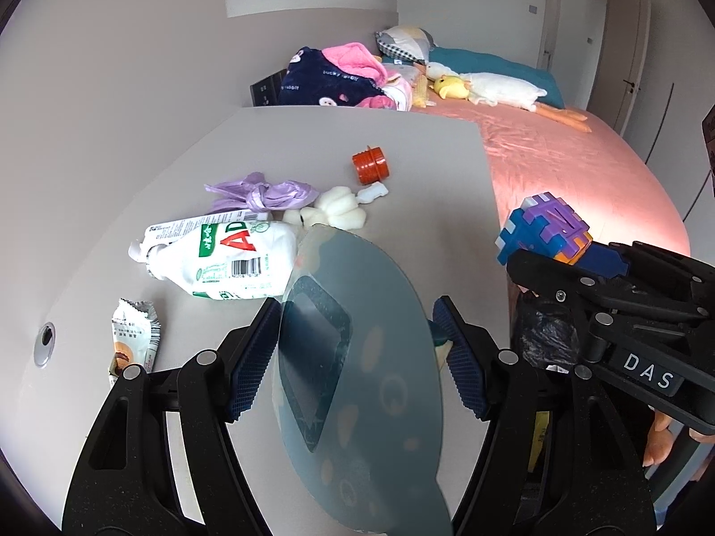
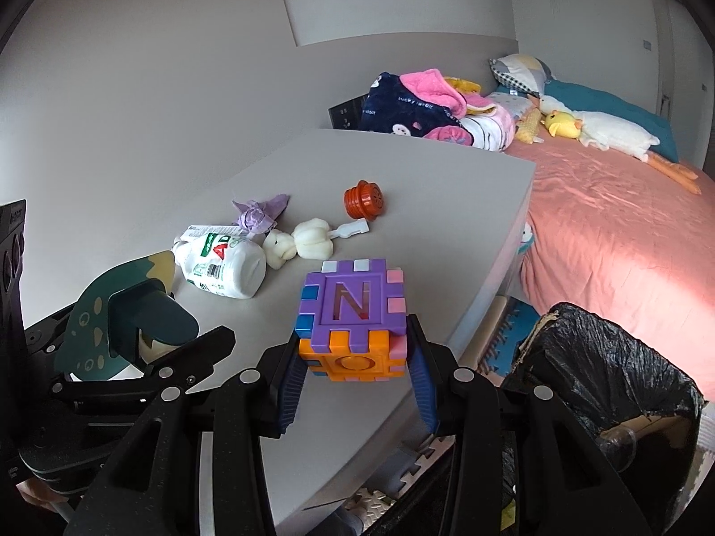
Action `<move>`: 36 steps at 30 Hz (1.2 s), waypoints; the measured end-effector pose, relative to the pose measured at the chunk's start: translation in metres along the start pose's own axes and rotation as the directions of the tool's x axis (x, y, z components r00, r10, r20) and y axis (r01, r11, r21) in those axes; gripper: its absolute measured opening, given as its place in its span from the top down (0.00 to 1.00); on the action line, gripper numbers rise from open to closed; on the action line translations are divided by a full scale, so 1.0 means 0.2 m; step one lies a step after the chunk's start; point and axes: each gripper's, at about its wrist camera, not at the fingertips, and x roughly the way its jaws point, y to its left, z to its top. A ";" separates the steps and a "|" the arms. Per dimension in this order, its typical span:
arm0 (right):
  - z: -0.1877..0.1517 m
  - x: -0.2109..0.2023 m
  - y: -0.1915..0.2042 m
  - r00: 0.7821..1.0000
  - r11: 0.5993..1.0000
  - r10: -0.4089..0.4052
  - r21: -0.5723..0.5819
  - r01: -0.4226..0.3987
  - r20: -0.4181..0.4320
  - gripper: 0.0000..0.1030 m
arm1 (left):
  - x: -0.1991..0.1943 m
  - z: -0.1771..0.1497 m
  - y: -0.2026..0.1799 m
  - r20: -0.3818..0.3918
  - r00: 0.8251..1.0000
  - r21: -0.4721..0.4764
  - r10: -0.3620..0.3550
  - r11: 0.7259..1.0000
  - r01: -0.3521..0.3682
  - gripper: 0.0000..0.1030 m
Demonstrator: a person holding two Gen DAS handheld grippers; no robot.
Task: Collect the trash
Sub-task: 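Carry the plastic piece and foam cube over the black trash bag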
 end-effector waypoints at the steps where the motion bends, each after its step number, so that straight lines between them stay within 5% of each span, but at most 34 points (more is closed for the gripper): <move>1: -0.01 -0.02 -0.01 1.000 1.000 -0.004 0.003 0.004 0.004 0.58 | -0.01 0.00 -0.02 0.002 1.000 0.005 -0.003 1.000 0.003 0.34; 36: -0.23 -0.52 -0.52 0.981 0.974 -0.167 0.170 0.149 0.098 0.58 | -0.13 -0.04 -0.62 0.014 0.990 0.159 -0.140 0.978 0.137 0.34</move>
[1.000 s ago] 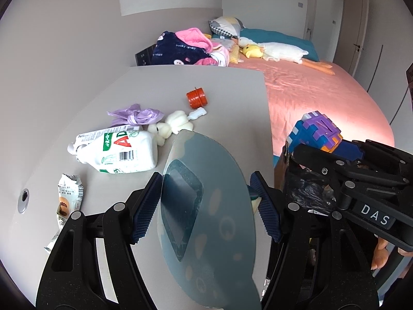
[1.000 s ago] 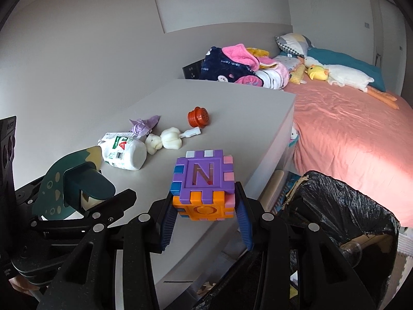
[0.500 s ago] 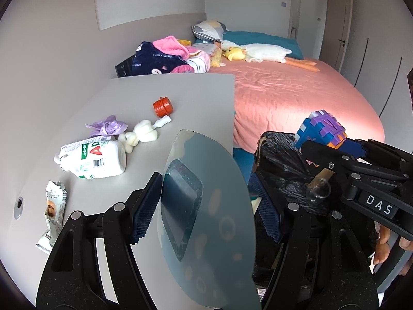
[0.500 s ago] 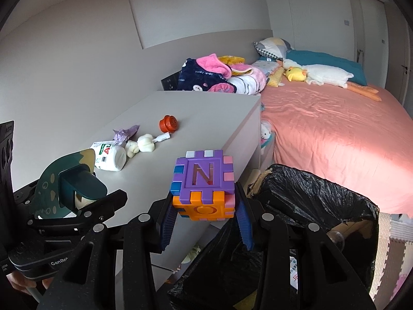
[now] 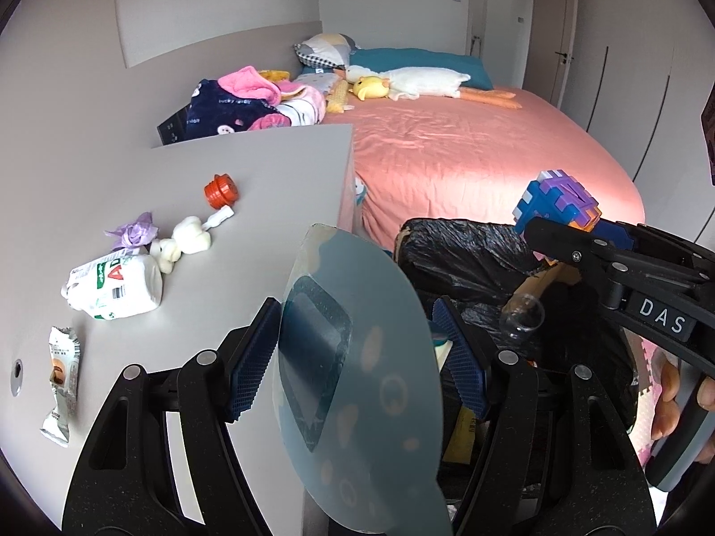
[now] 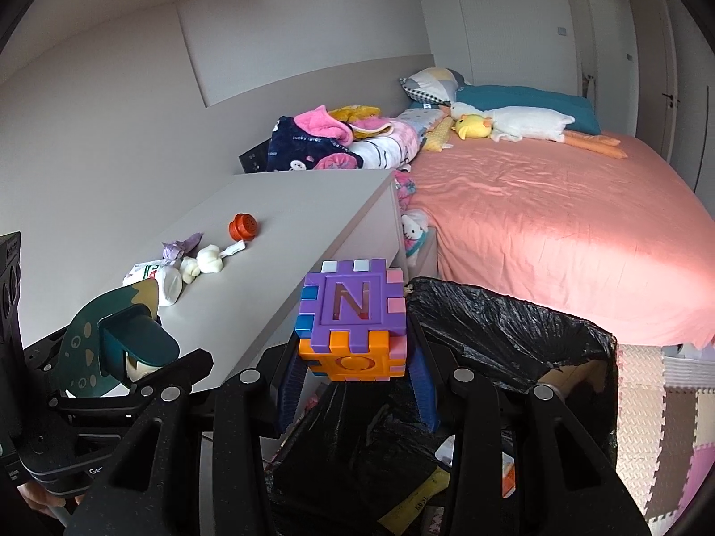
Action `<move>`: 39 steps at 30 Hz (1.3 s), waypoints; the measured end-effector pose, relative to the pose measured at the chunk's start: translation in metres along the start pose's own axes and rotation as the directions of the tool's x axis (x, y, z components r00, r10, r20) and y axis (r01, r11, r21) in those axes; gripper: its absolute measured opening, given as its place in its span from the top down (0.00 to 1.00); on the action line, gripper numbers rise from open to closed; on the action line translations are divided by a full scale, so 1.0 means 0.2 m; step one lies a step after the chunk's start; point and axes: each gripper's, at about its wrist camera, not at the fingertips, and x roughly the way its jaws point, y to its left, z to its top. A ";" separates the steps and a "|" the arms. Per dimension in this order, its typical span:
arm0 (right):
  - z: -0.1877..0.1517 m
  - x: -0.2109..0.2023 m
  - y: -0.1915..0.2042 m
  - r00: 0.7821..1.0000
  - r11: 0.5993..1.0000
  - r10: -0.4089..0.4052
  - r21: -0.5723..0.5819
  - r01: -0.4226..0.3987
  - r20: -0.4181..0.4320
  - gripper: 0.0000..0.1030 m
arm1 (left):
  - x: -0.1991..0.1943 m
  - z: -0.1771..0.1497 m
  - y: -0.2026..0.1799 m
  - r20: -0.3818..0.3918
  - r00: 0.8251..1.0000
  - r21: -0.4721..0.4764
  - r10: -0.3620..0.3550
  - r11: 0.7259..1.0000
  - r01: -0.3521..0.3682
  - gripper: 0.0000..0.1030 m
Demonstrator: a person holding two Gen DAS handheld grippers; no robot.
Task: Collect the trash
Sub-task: 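Carry the plastic piece and foam cube over the black trash bag, then open both grippers to drop the items into the bag, then move both tools back over the desk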
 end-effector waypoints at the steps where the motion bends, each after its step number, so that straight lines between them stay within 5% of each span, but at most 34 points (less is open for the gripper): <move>1: 0.00 -0.01 -0.02 1.000 1.000 -0.005 0.005 0.005 0.002 0.58 | 0.00 0.00 -0.02 -0.001 1.000 0.005 -0.002 1.000 0.002 0.34; 7: 0.00 -0.05 -0.09 0.999 0.999 -0.031 0.035 0.030 0.017 0.58 | 0.03 0.00 -0.10 -0.018 0.999 0.038 -0.045 0.998 0.045 0.34; 10: 0.00 -0.07 -0.15 0.999 0.997 -0.043 0.065 0.041 0.029 0.58 | 0.06 -0.01 -0.14 -0.074 0.985 0.058 -0.153 0.986 0.158 0.32; 11: 0.00 -0.08 -0.17 0.998 0.995 -0.048 0.088 0.044 0.039 0.49 | 0.08 -0.02 -0.16 -0.108 0.972 0.060 -0.206 0.975 0.214 0.29; 13: 0.00 -0.11 -0.21 0.995 0.989 -0.087 0.126 0.079 0.055 0.19 | 0.10 -0.04 -0.19 -0.136 0.956 0.059 -0.261 0.961 0.270 0.07; 19: 0.00 -0.12 -0.27 0.987 0.978 -0.141 0.163 0.128 0.072 0.17 | 0.12 -0.06 -0.23 -0.143 0.958 0.087 -0.249 0.961 0.262 0.05; 39: 0.02 -0.01 -0.11 0.996 0.990 -0.086 0.115 0.081 0.039 0.17 | 0.08 -0.07 -0.01 -0.118 0.977 0.050 -0.175 0.982 0.182 0.05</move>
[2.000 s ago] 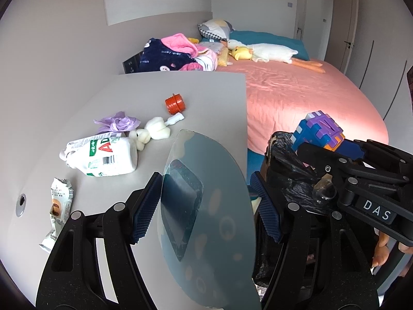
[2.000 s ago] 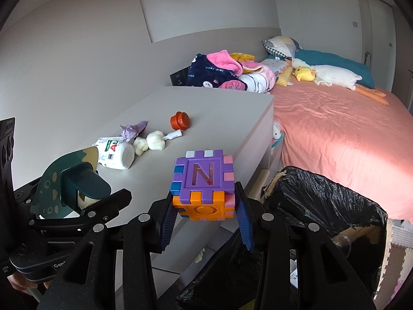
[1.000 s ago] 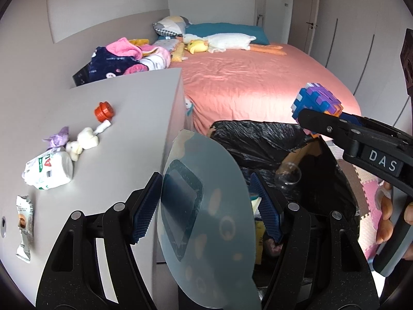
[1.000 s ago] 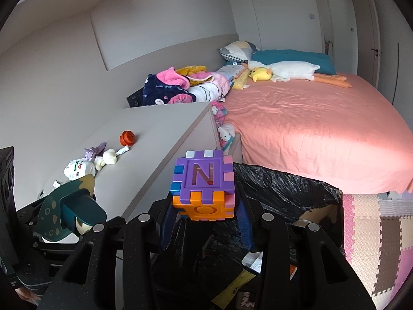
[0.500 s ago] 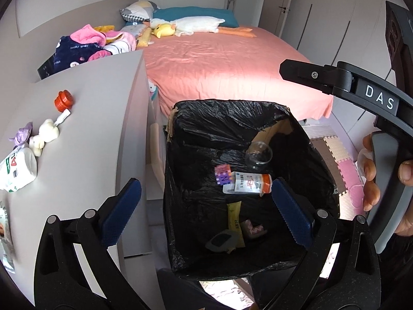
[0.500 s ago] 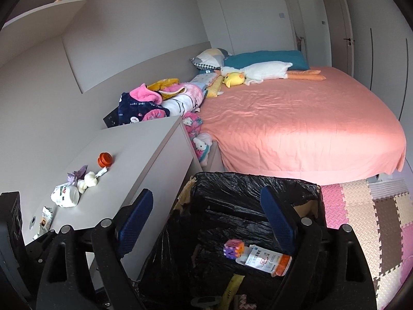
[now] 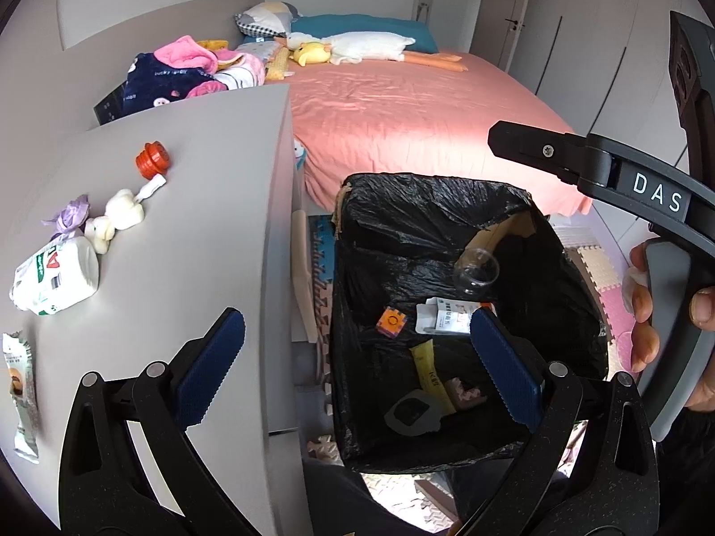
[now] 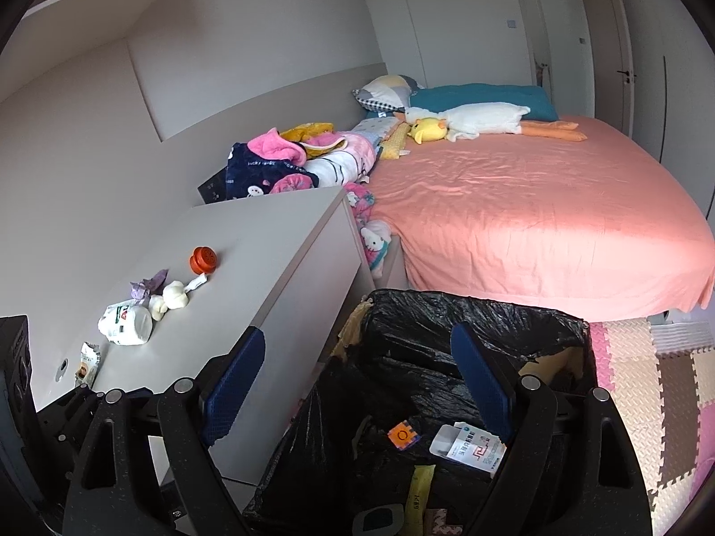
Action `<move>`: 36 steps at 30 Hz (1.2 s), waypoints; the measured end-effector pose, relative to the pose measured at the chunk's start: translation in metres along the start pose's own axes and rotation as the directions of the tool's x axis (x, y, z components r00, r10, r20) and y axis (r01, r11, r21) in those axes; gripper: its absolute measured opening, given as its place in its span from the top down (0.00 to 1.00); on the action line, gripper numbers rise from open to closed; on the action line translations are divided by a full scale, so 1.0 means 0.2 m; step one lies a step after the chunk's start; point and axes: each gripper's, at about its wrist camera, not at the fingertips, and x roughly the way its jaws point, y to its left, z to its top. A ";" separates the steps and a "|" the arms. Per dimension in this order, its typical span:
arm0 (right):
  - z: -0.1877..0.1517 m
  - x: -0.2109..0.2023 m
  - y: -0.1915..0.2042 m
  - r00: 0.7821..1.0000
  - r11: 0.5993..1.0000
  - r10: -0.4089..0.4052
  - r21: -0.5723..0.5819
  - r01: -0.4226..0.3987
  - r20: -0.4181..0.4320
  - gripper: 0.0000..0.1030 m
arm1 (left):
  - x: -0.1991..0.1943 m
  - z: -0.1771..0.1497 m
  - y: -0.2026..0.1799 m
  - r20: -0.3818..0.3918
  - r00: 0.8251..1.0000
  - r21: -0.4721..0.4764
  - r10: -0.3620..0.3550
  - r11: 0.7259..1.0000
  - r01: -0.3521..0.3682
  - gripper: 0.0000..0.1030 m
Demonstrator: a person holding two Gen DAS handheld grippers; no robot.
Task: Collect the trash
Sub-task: 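Move both tools back over the desk, then grasp the silver snack wrapper with the left gripper while the right gripper grasps the white foam toy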
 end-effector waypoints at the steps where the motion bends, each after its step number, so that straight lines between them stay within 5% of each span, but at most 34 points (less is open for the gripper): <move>1: 0.00 0.01 0.02 1.000 1.000 0.006 -0.005 -0.006 -0.004 0.17 | -0.01 0.00 0.02 0.001 1.000 -0.004 0.008 1.000 -0.008 0.05; 19: -0.02 0.22 0.42 0.993 0.990 0.099 -0.096 -0.105 -0.061 0.17 | -0.10 -0.13 0.43 -0.003 0.991 -0.134 0.131 0.982 -0.130 0.05; 36: -0.02 0.47 0.78 0.976 0.969 0.157 -0.170 -0.182 -0.150 0.17 | -0.19 -0.24 0.84 -0.029 0.959 -0.246 0.283 0.927 -0.281 0.05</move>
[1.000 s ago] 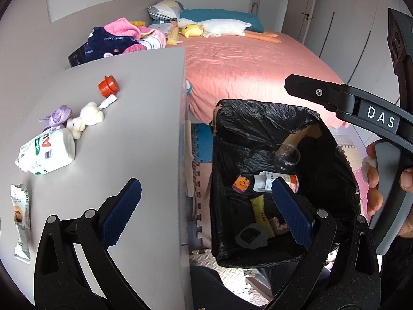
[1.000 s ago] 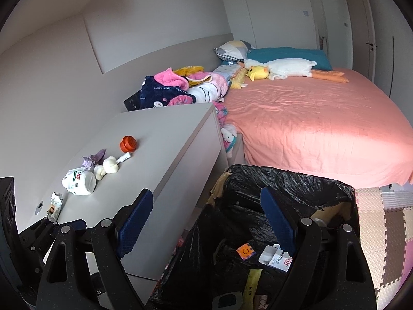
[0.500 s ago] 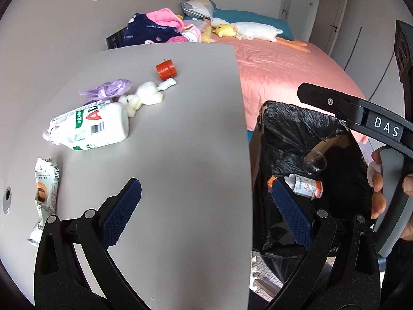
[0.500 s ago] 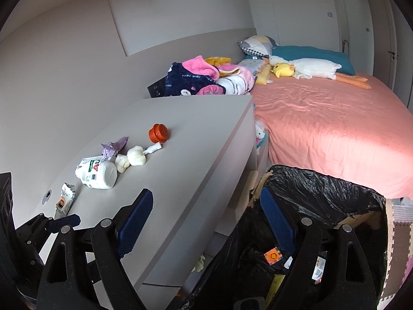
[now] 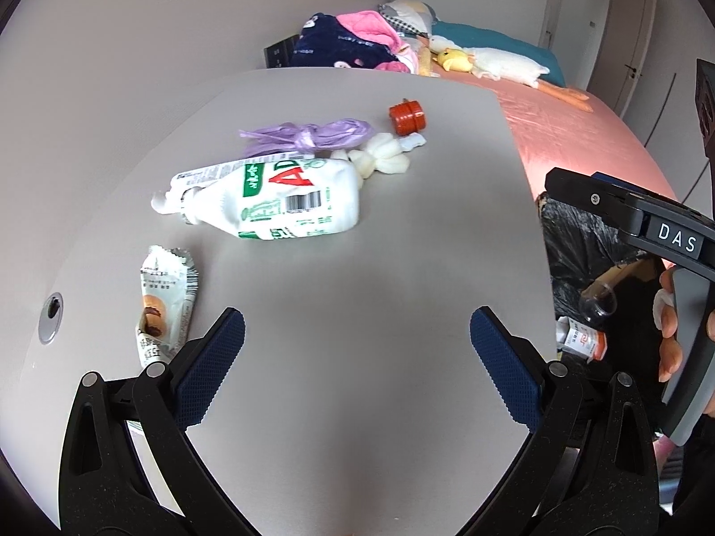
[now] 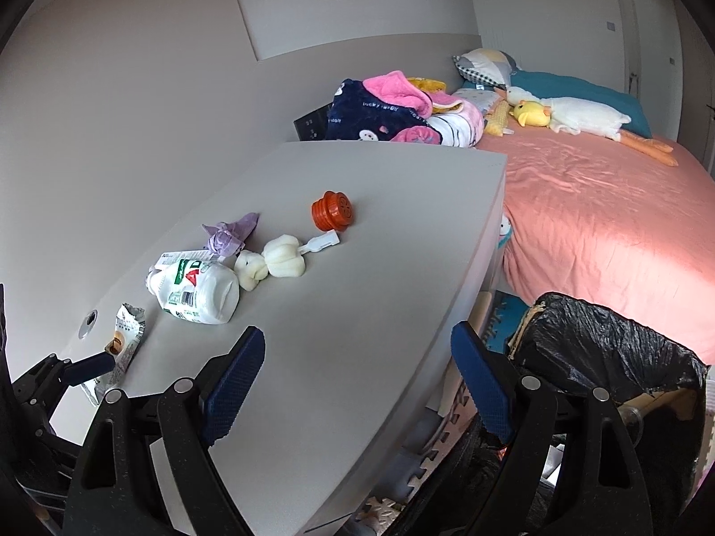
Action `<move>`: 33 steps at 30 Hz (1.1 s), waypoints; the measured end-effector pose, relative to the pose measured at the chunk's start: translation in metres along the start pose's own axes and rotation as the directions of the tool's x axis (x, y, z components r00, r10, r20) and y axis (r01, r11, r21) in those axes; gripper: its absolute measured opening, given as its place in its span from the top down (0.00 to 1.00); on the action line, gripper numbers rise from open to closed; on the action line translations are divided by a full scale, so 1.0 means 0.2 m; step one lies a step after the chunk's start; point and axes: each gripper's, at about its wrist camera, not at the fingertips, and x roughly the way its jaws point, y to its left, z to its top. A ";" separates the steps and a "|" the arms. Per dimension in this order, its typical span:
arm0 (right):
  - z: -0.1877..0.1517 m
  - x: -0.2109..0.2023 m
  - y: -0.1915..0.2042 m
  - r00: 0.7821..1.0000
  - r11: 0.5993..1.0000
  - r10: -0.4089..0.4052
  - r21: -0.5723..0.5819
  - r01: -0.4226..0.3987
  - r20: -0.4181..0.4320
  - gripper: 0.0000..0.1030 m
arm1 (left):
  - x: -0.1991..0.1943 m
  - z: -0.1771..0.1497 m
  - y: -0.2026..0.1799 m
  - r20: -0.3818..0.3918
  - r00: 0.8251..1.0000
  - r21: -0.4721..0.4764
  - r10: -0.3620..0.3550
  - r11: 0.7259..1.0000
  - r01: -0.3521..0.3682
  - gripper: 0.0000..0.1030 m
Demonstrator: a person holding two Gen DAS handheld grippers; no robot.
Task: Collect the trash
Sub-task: 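Grasp the silver snack wrapper with the left gripper while the right gripper grasps the white foam toy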
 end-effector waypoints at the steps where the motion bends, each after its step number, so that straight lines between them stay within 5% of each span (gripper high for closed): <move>1: 0.01 0.02 0.01 1.000 1.000 0.002 -0.004 -0.002 -0.006 0.17 | 0.00 0.00 0.02 0.000 1.000 -0.004 0.007 1.000 -0.007 0.05; 14: 0.11 0.25 0.13 0.998 0.999 0.025 -0.034 -0.027 -0.058 0.17 | 0.05 0.02 0.34 -0.017 0.993 -0.083 0.114 0.990 -0.115 0.05; 33: 0.22 0.62 0.28 0.990 0.999 0.043 -0.013 -0.045 -0.135 0.17 | 0.19 -0.06 0.60 -0.091 0.991 -0.215 0.097 0.970 -0.115 0.27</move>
